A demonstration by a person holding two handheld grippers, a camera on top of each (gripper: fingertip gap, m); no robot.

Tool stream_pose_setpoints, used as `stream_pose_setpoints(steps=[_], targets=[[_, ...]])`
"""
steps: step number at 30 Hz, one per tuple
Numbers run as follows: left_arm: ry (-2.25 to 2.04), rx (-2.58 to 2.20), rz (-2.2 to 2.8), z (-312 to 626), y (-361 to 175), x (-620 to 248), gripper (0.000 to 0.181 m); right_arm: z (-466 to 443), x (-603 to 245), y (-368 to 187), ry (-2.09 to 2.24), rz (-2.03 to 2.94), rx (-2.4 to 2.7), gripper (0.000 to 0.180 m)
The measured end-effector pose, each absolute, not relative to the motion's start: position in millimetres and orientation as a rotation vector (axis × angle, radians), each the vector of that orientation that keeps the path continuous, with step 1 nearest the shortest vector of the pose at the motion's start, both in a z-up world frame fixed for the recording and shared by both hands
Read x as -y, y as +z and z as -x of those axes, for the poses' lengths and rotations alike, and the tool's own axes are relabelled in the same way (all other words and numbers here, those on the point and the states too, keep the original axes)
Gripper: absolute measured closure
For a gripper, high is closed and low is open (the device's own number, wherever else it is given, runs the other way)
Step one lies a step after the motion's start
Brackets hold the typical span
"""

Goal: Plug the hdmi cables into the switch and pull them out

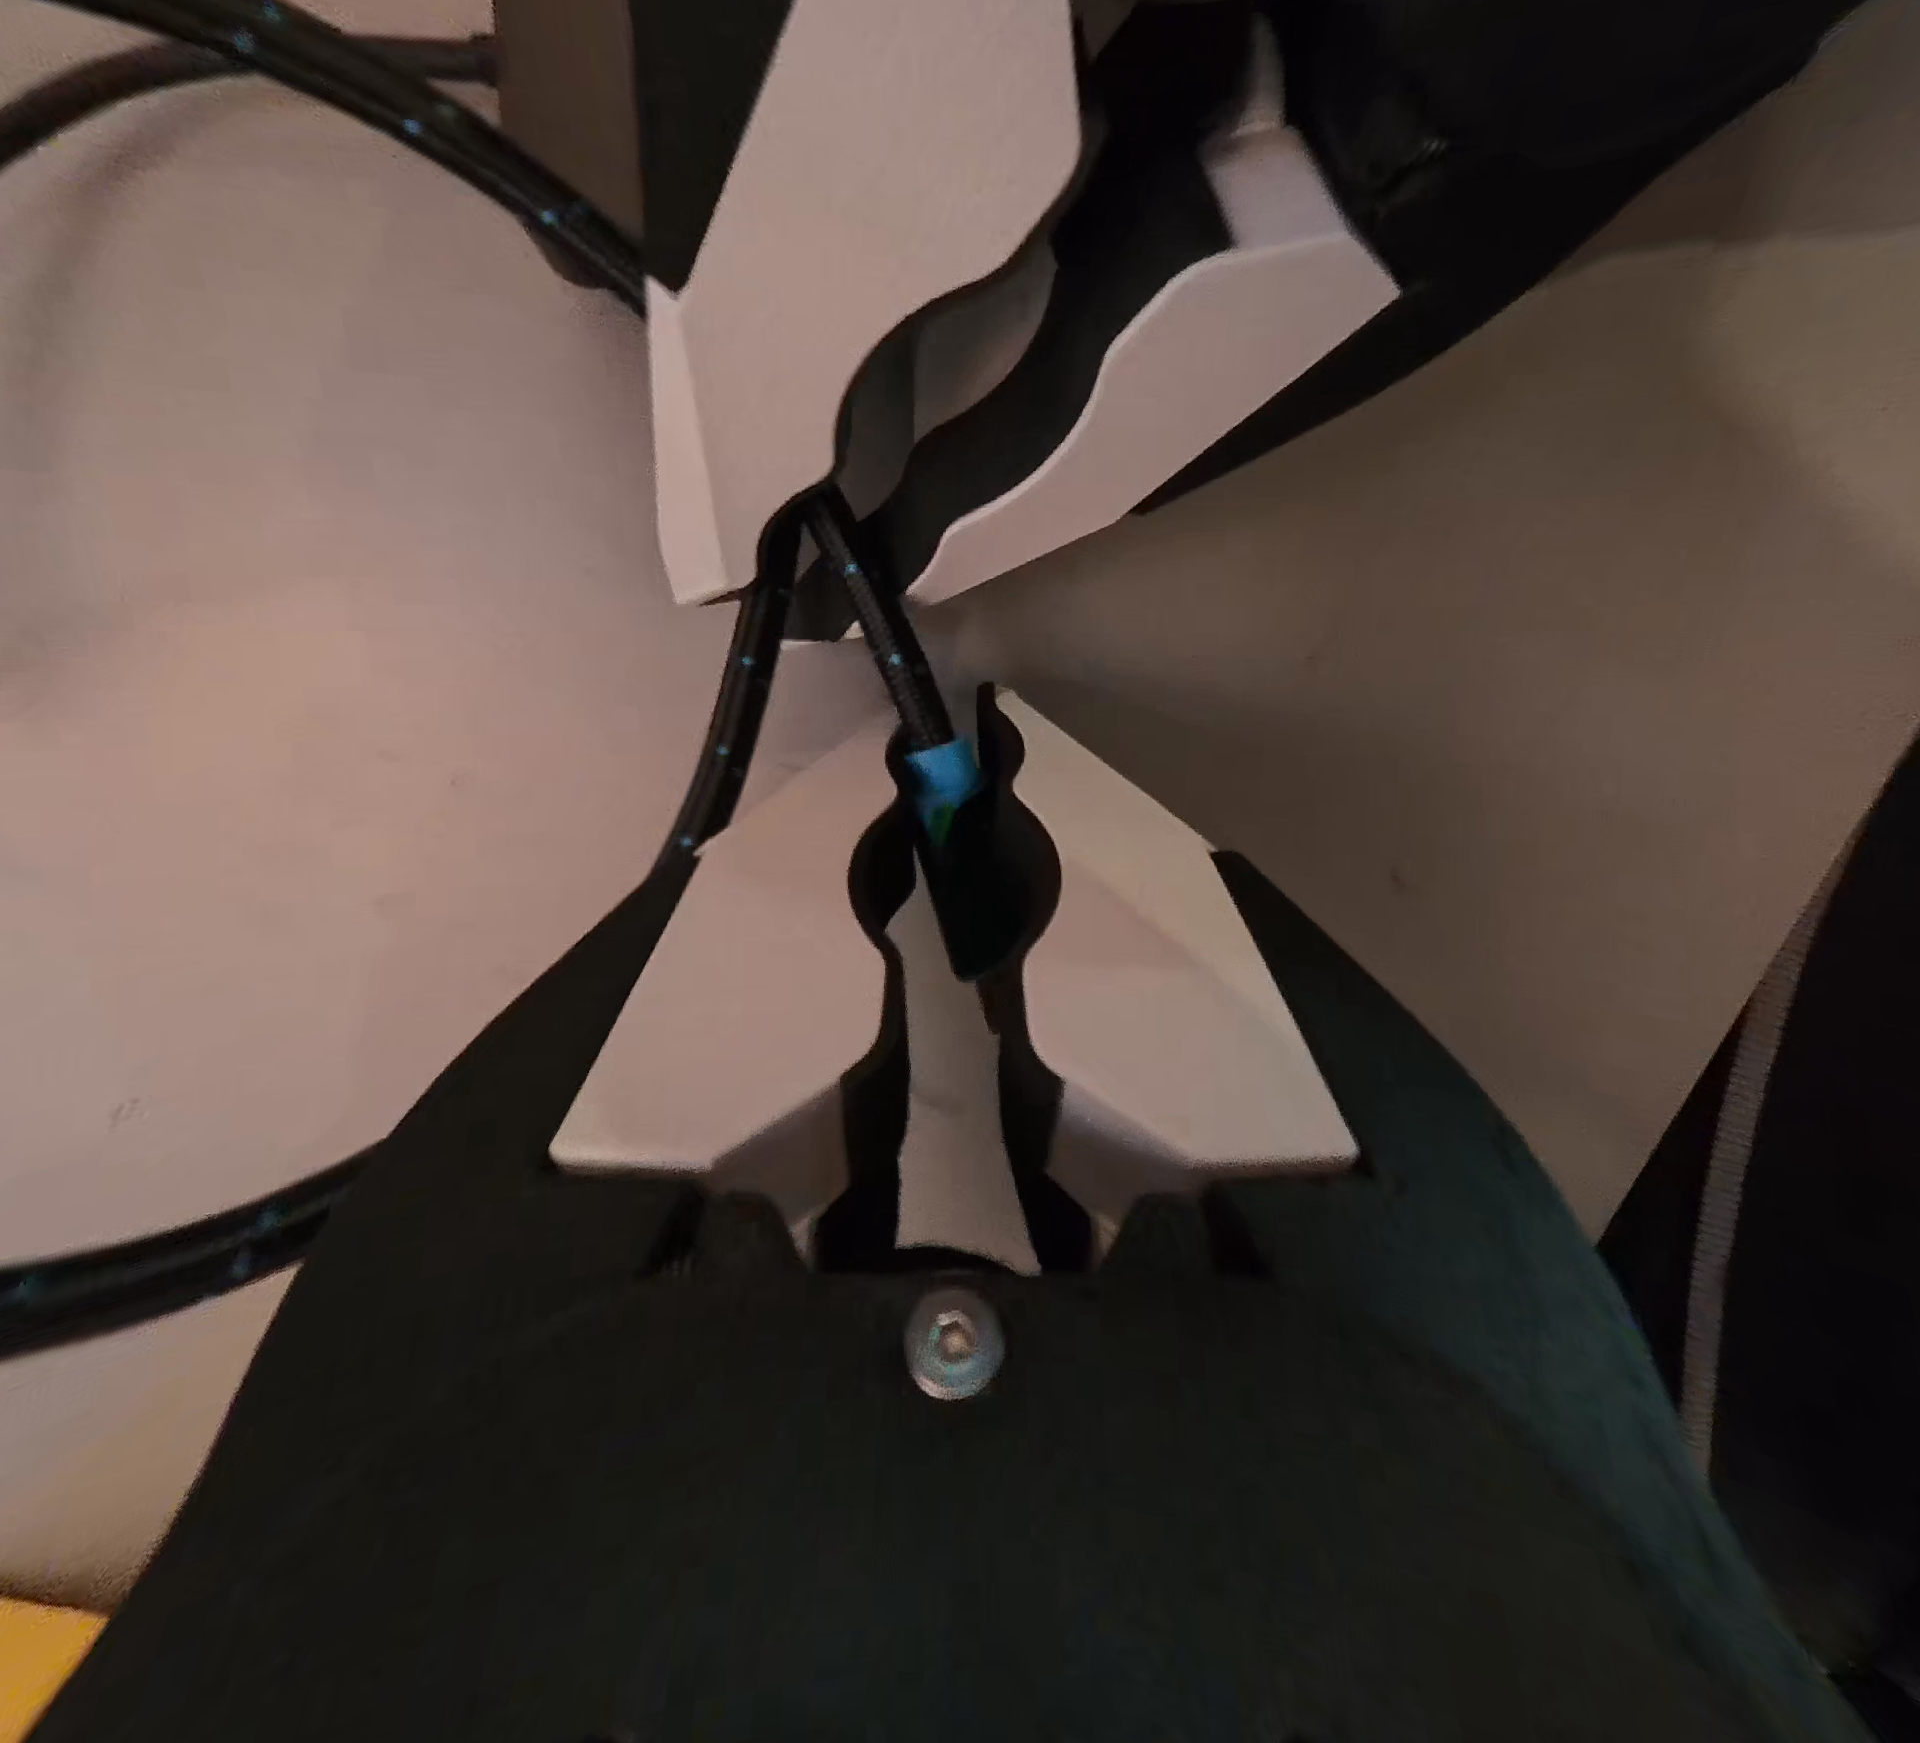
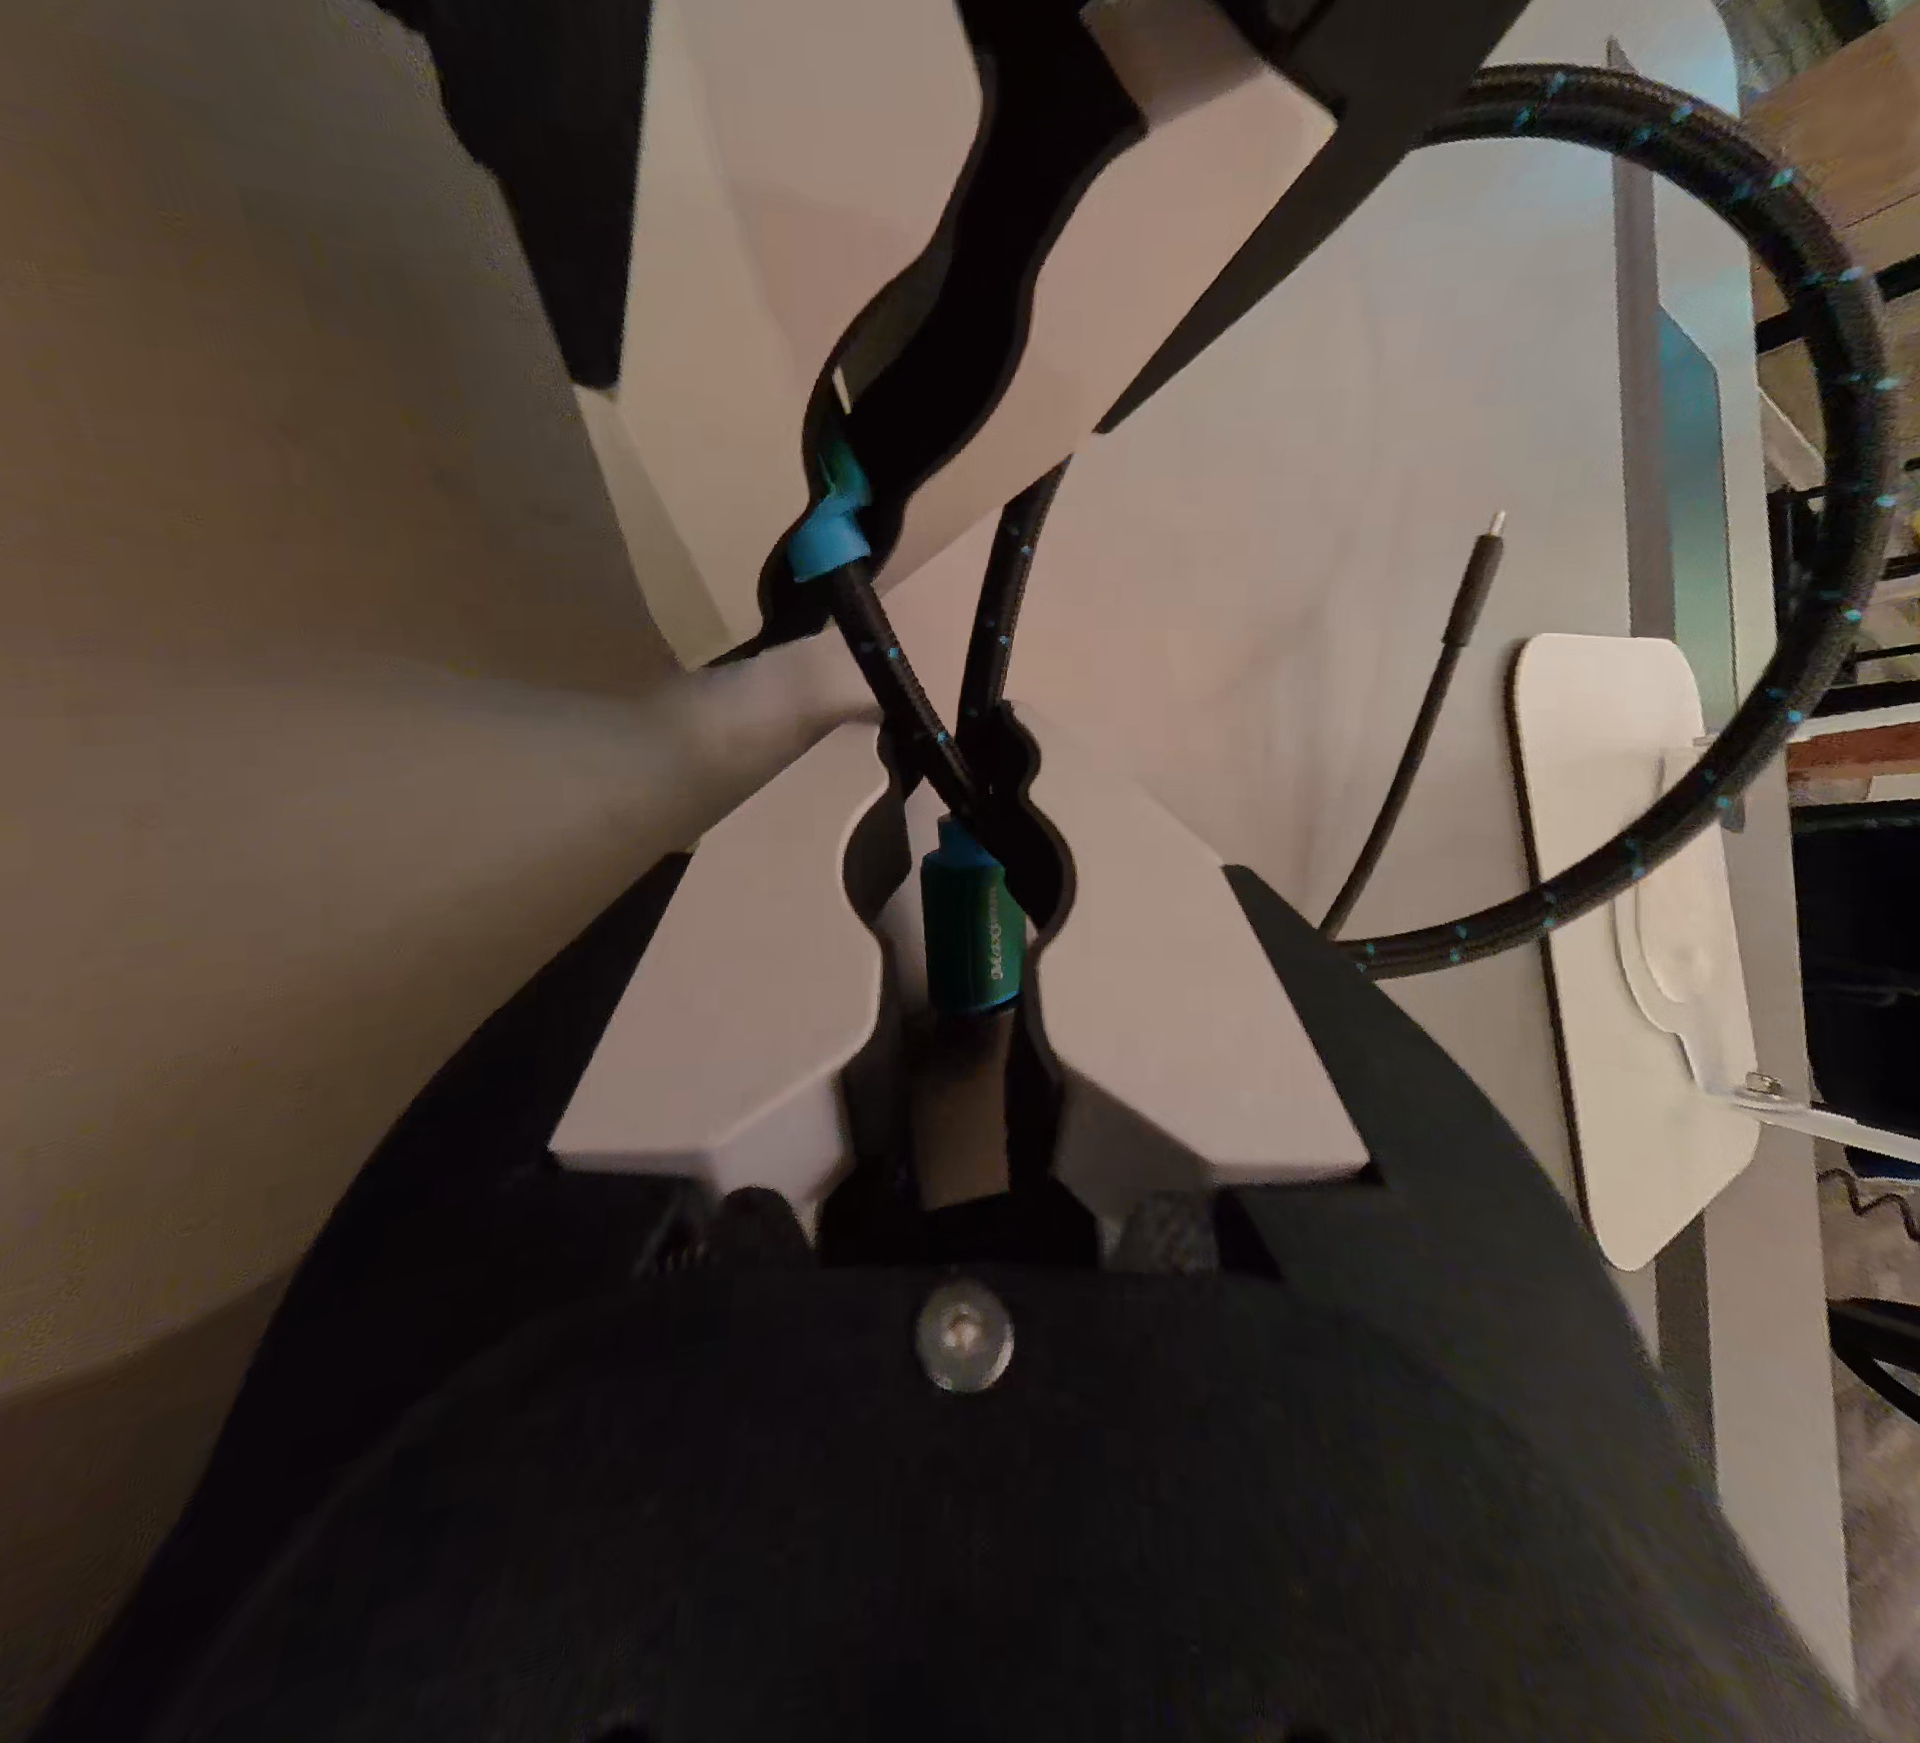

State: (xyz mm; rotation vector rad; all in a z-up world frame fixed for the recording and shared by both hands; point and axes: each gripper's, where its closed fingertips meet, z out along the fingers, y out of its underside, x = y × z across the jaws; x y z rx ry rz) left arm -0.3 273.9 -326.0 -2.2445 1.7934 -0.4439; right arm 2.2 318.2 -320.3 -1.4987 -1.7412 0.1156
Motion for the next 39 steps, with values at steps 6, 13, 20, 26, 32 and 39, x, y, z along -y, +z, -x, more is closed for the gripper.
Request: stream_pose_setpoints(steps=[6, 13, 20, 26, 32, 39], targets=[[-0.436, -1.650, 2.218, 7.7, -307.6, -282.1, 0.159, -4.4, -319.4, -314.8, 0.165, 1.516, 1.701, 0.177], [-0.526, -1.303, 2.104, 32.2, -249.7, -292.6, 0.131, -3.5, -318.6, -323.6, 0.177, 1.541, 1.711, 0.176], [-0.917, -1.135, 2.170, 16.0, -276.9, -300.7, 0.076, -0.3, -315.3, -324.4, 0.208, 1.545, 1.702, 0.177], [-0.800, -1.239, 2.117, 4.8, -291.3, -300.4, 0.111, -3.0, -316.2, -322.3, 0.246, 1.571, 1.678, 0.177], [-0.789, -1.280, 2.046, -1.7, -294.5, -294.0, 0.155, -1.2, -314.5, -319.7, 0.241, 1.588, 1.675, 0.178], [-0.692, -1.395, 2.027, -3.7, -297.1, -286.1, 0.162, 9.4, -307.1, -312.2, 0.301, 1.571, 1.662, 0.174]])
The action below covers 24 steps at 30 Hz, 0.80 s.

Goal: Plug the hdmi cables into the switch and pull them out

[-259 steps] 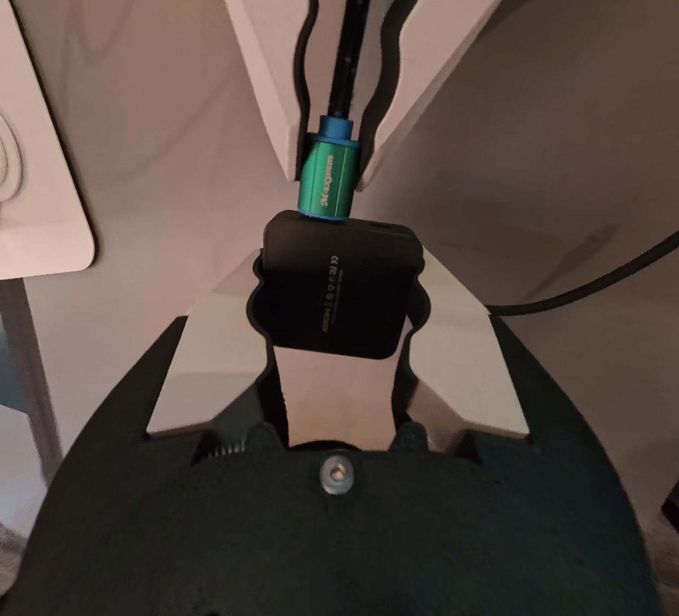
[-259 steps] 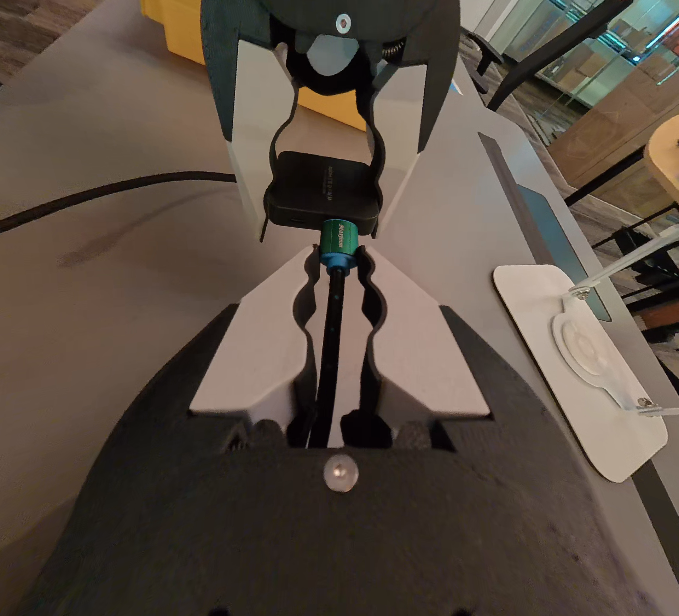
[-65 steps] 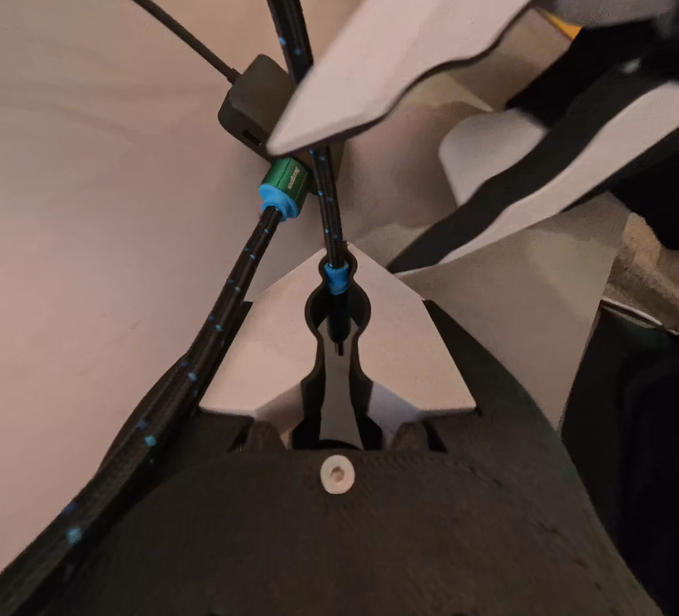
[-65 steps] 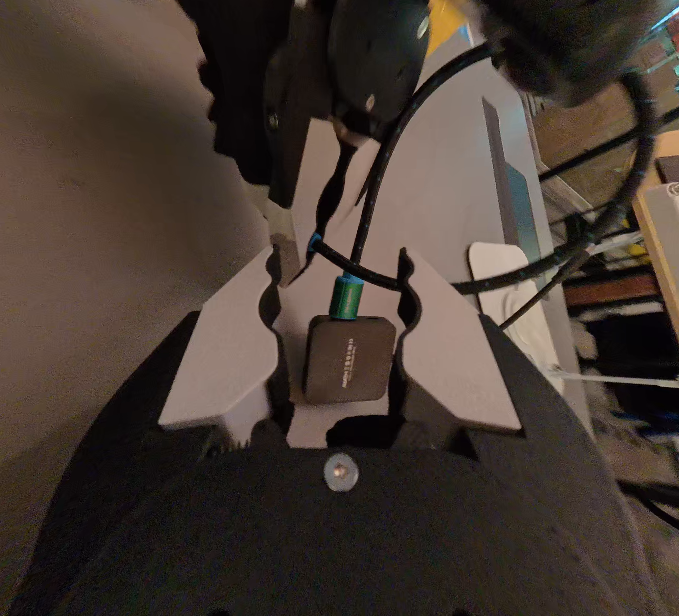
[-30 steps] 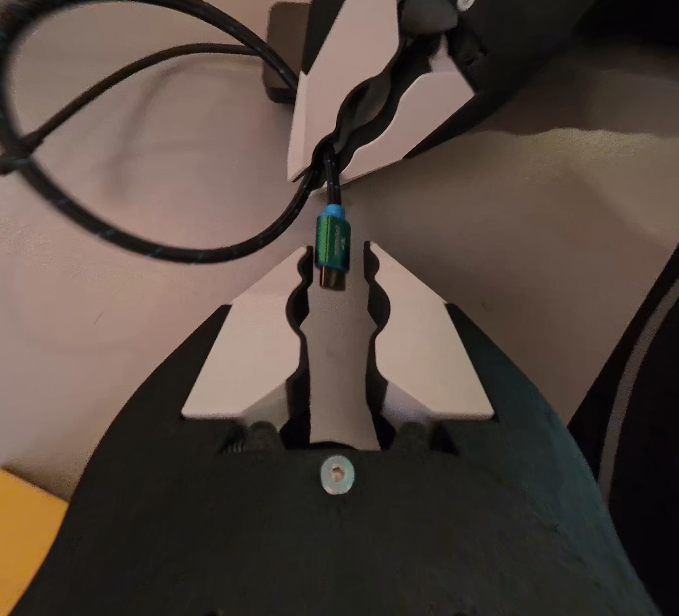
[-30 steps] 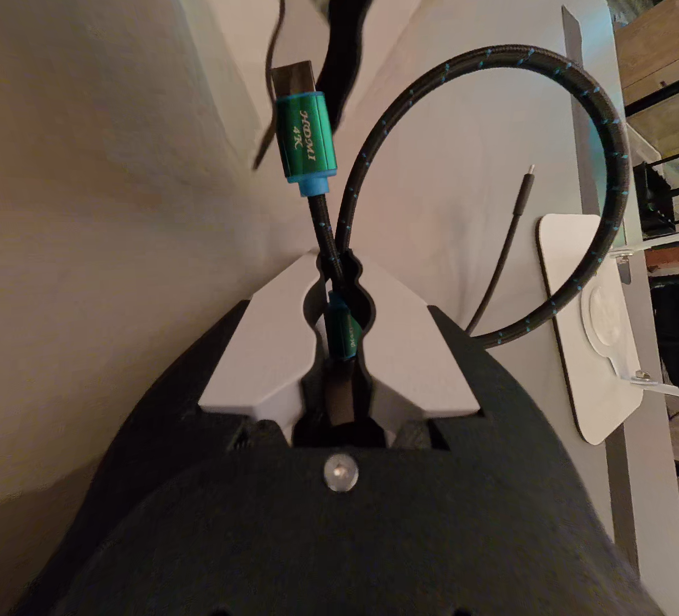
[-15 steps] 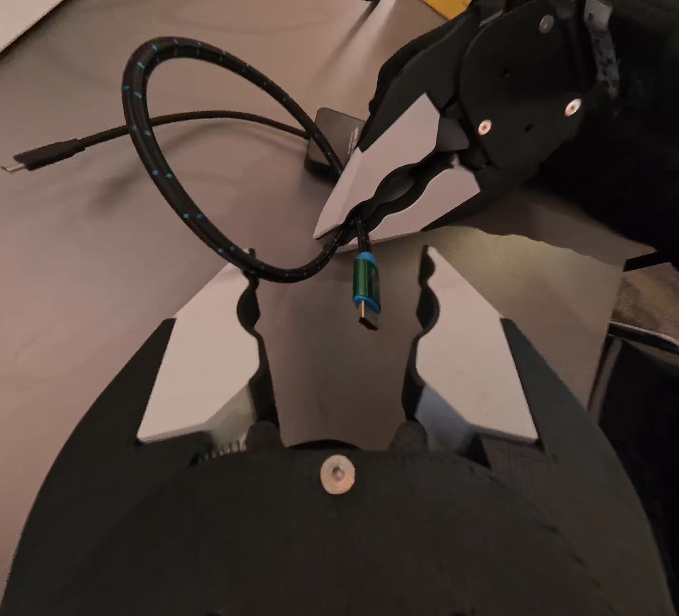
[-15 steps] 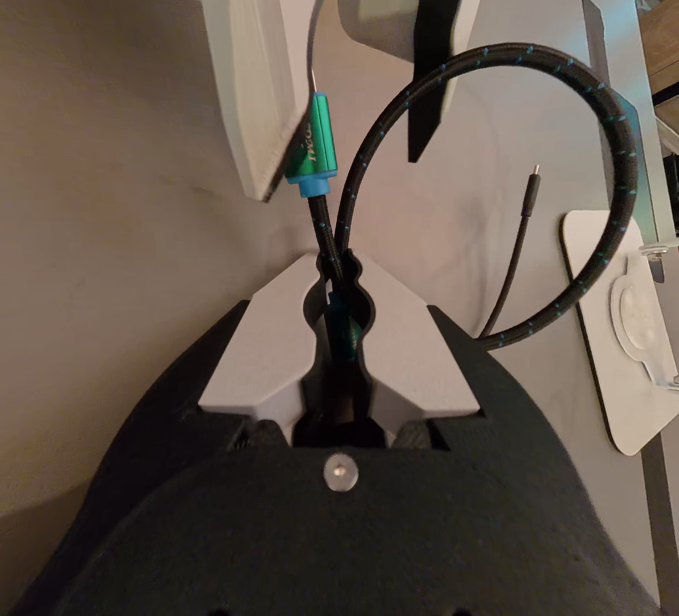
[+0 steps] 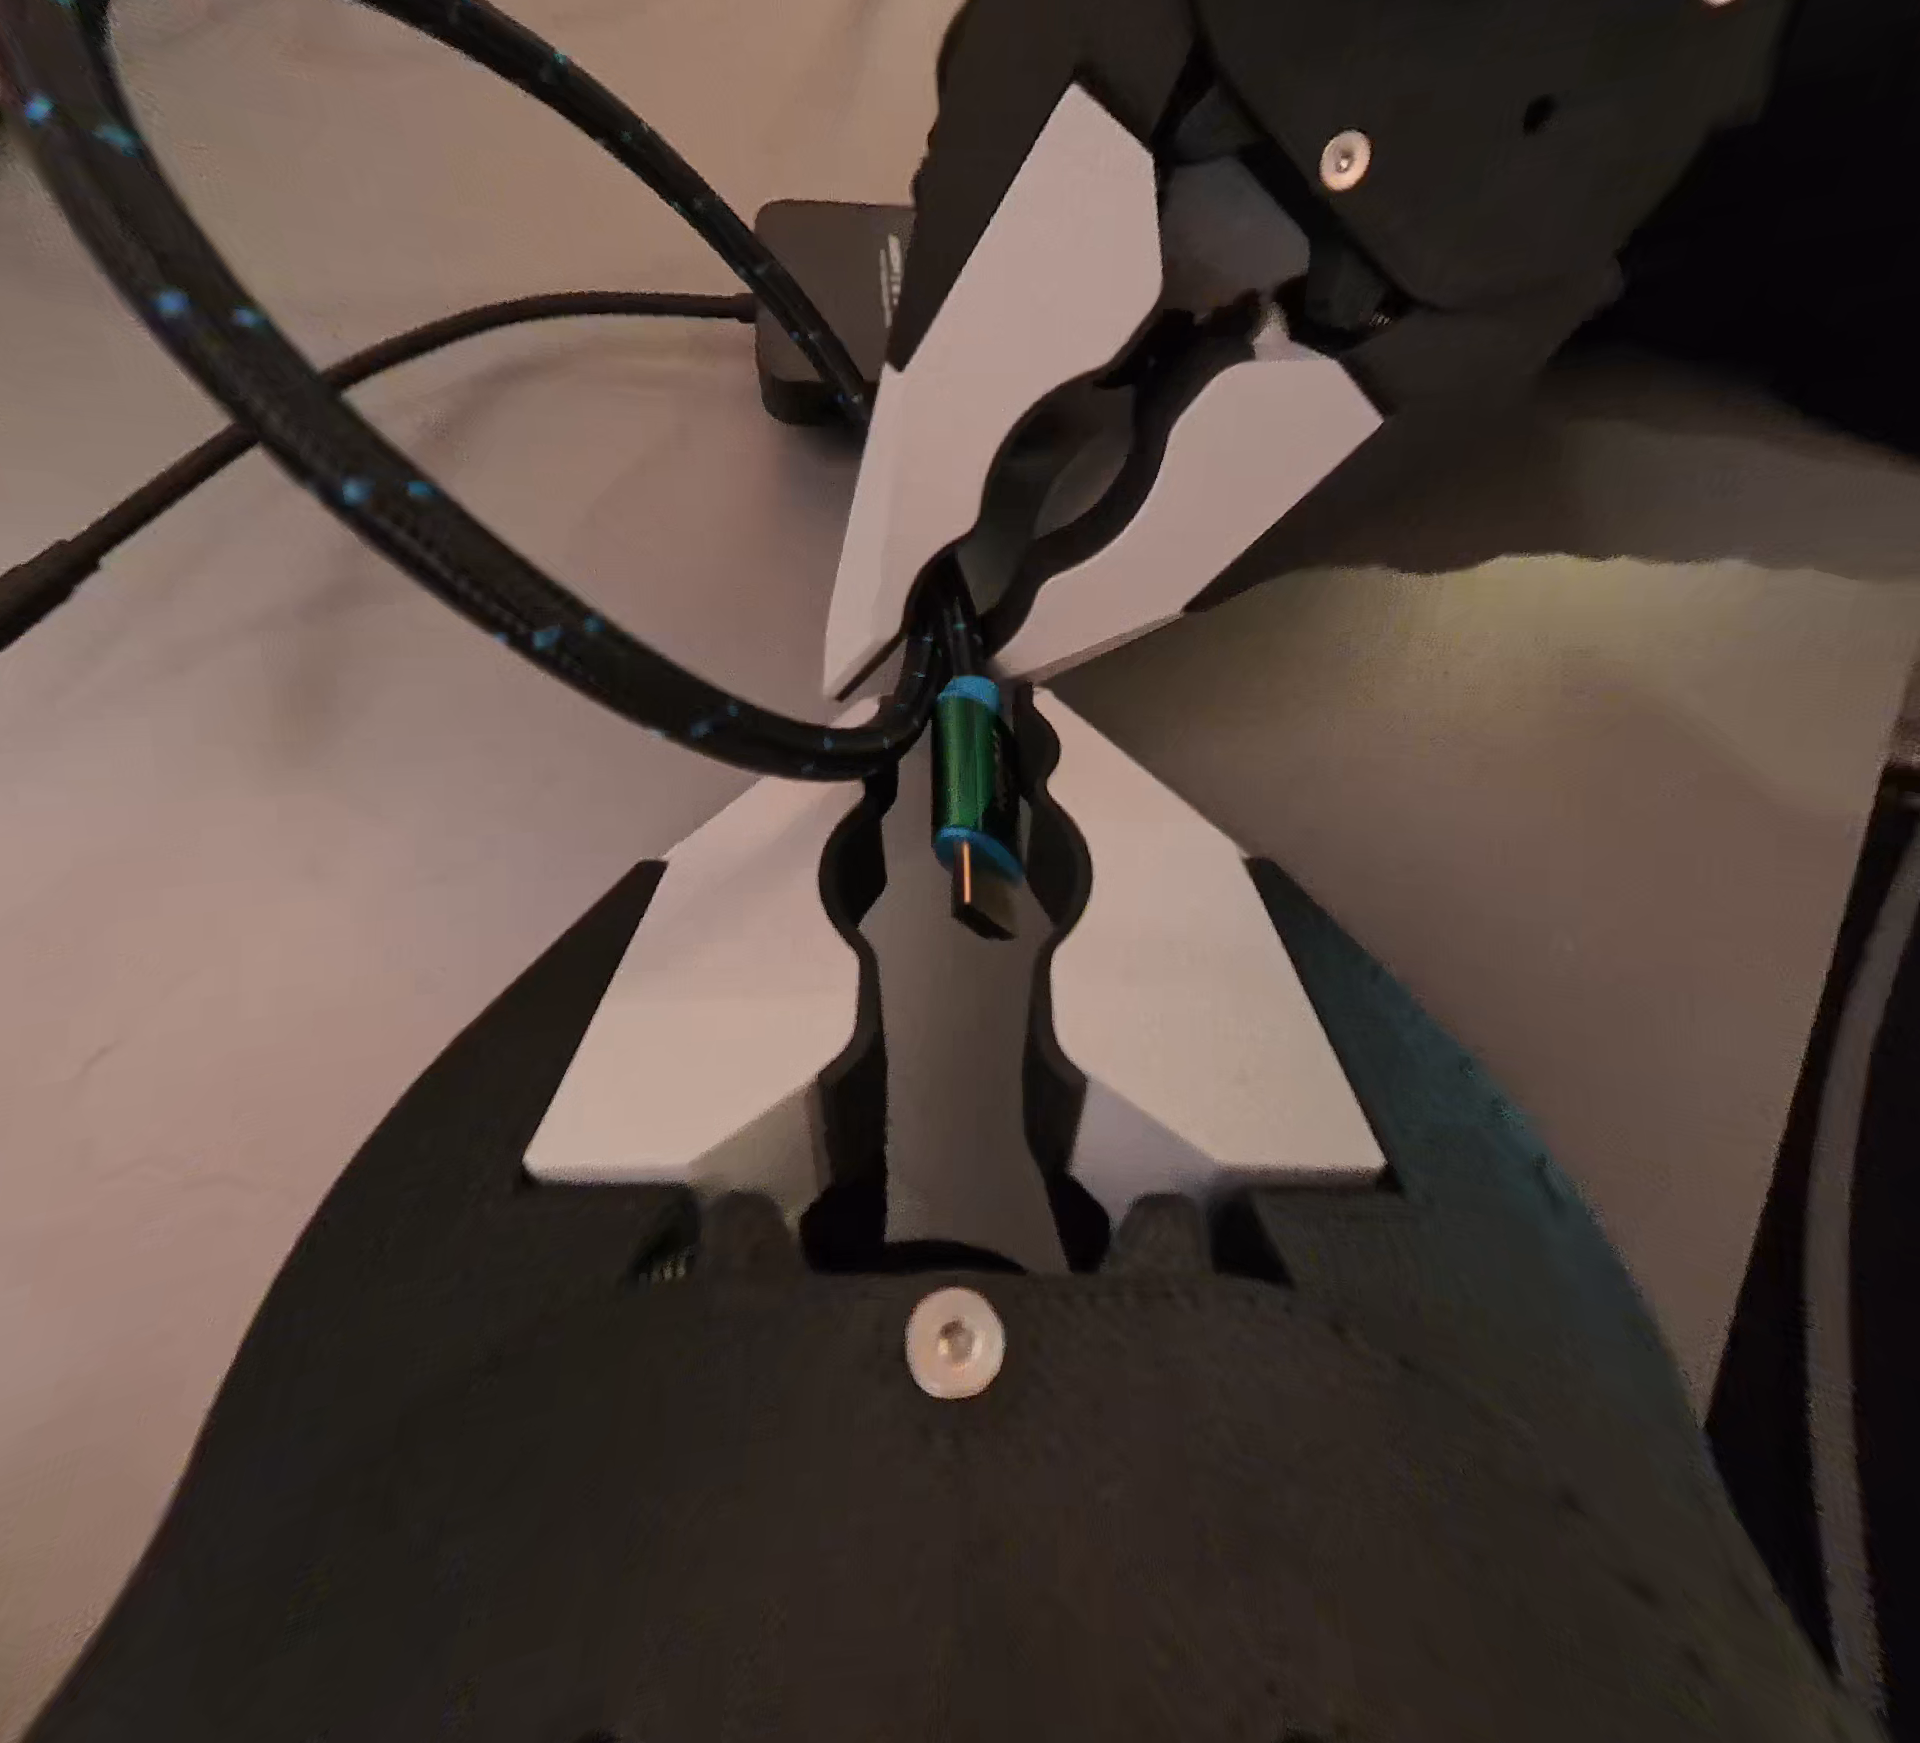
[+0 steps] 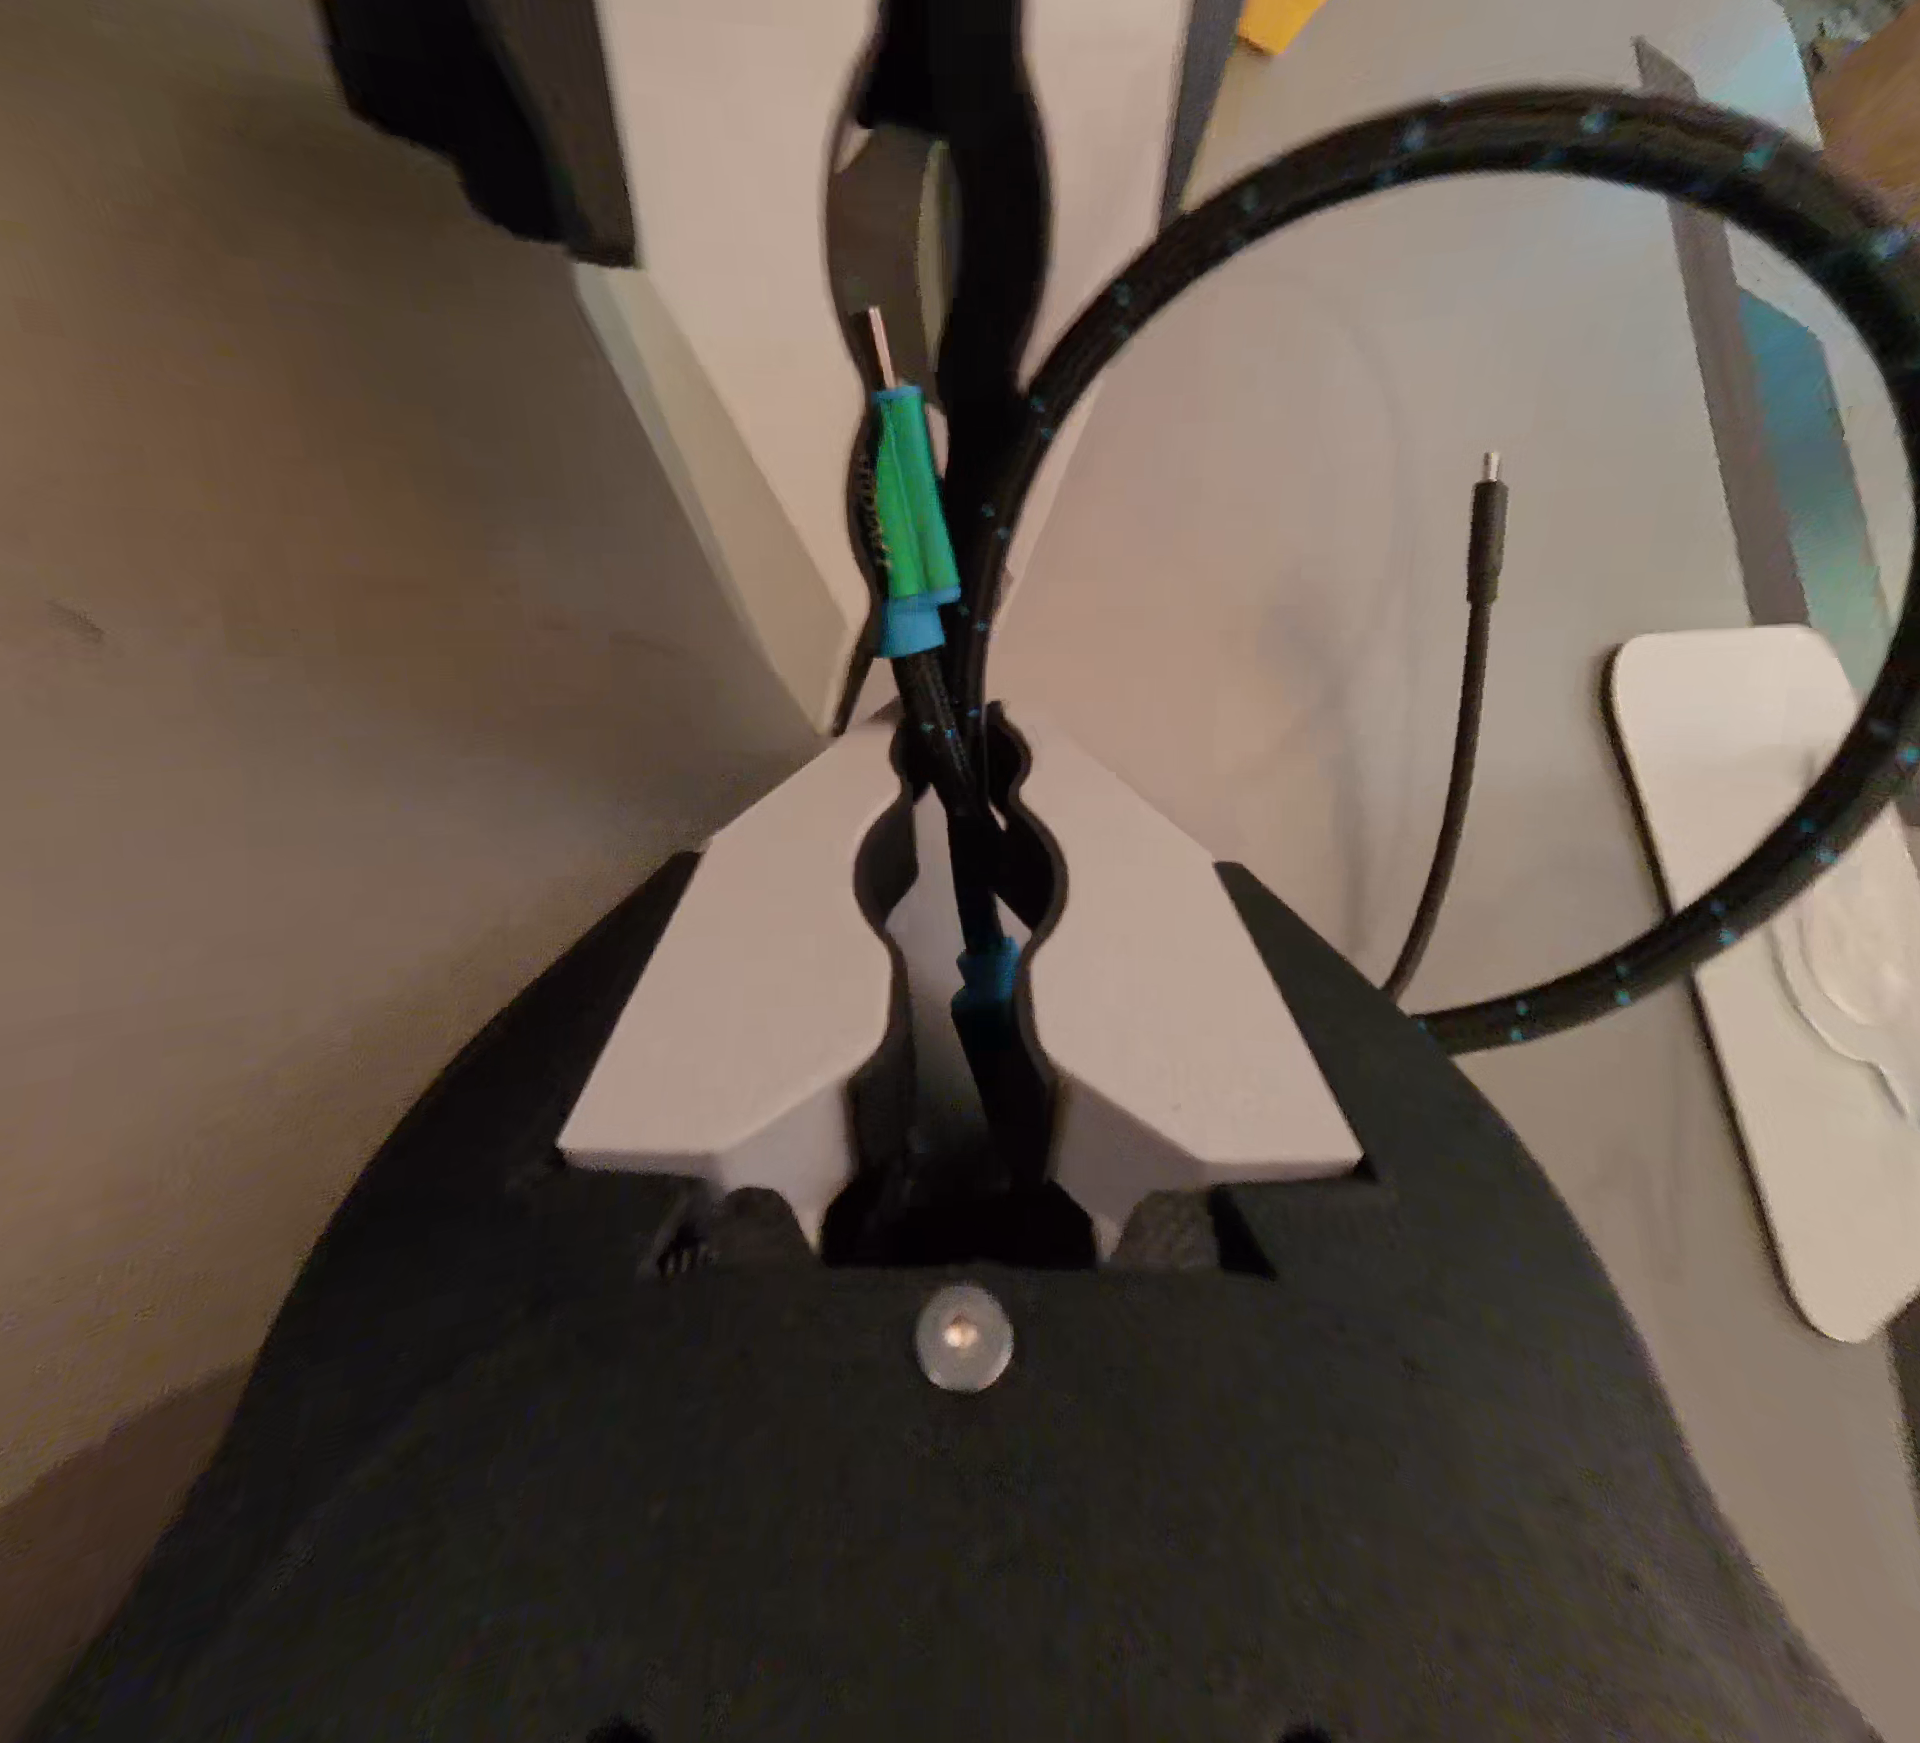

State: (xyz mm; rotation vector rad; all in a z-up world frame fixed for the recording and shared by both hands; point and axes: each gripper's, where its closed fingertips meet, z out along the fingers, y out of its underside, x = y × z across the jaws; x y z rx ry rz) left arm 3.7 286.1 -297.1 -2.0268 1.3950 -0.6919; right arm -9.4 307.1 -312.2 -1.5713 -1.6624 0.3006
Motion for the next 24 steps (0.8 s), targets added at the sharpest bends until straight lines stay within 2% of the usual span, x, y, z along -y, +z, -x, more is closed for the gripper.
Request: stream_pose_setpoints(steps=[8, 15, 20, 24], targets=[[-0.694, -1.415, 2.022, -1.9, -295.1, -279.7, 0.160, 11.2, -301.0, -311.6, 0.278, 1.559, 1.695, 0.178], [-0.856, -1.181, 1.866, 10.6, -245.1, -276.0, 0.126, 3.1, -310.9, -289.4, 0.384, 1.606, 1.537, 0.178], [-0.884, -0.998, 1.802, 34.3, -230.8, -279.3, 0.128, -8.1, -322.1, -253.1, 0.585, 1.632, 1.313, 0.179], [-0.842, -0.933, 1.837, 38.4, -249.9, -285.9, 0.128, -15.8, -320.0, -210.6, 0.744, 1.599, 1.125, 0.178]])
